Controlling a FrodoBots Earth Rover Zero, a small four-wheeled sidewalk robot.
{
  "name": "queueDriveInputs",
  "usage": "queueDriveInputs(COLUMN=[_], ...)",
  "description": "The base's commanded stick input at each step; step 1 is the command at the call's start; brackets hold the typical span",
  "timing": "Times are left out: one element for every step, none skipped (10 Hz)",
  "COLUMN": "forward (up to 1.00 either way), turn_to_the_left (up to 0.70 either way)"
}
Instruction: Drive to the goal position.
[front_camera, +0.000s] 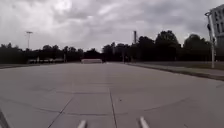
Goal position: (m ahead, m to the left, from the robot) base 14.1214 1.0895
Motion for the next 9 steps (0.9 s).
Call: queueDriveInputs(forward=[0.7,0.7,0.7,0.7,0.7,0.7,0.7,0.7,0.7], turn_to_the_left=[0.0,0.0,0.0,0.0,0.0,0.0,0.0,0.0,0.0])
